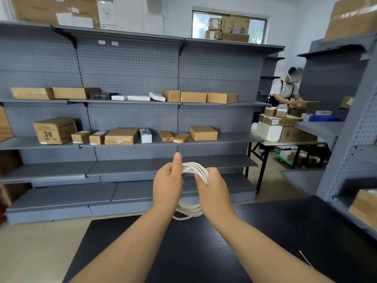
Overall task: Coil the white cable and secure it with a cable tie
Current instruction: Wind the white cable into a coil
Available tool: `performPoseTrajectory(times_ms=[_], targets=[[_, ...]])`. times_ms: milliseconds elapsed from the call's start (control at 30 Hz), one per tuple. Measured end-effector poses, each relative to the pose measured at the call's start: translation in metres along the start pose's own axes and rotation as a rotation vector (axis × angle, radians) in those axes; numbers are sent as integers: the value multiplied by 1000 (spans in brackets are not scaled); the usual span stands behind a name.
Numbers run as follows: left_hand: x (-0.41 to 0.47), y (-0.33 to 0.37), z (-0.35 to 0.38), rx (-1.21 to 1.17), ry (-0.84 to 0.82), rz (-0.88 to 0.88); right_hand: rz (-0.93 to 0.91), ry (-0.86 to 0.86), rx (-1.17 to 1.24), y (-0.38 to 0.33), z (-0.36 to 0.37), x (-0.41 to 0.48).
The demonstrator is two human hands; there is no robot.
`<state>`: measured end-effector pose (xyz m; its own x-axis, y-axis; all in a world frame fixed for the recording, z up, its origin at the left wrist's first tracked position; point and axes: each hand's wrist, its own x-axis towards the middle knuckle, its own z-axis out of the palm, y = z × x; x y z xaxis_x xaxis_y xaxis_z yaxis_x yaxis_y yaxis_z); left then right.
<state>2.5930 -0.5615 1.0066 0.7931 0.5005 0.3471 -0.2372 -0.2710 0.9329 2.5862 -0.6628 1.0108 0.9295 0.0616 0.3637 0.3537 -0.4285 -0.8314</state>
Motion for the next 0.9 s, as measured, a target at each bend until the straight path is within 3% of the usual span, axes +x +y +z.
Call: performPoseTrajectory(times_ms=[167, 367, 567, 900], targets=[[-9, 0, 5, 71, 42, -80, 22, 81, -38, 4, -5, 7], [-24, 1, 23, -186, 138, -205, 12, 89, 3, 3, -3, 3], [-13, -5, 28, -252, 231, -248, 55, 29, 73, 0, -2, -1], [-2, -6, 19, -282, 77, -371, 222, -178, 426, -7, -8, 1]])
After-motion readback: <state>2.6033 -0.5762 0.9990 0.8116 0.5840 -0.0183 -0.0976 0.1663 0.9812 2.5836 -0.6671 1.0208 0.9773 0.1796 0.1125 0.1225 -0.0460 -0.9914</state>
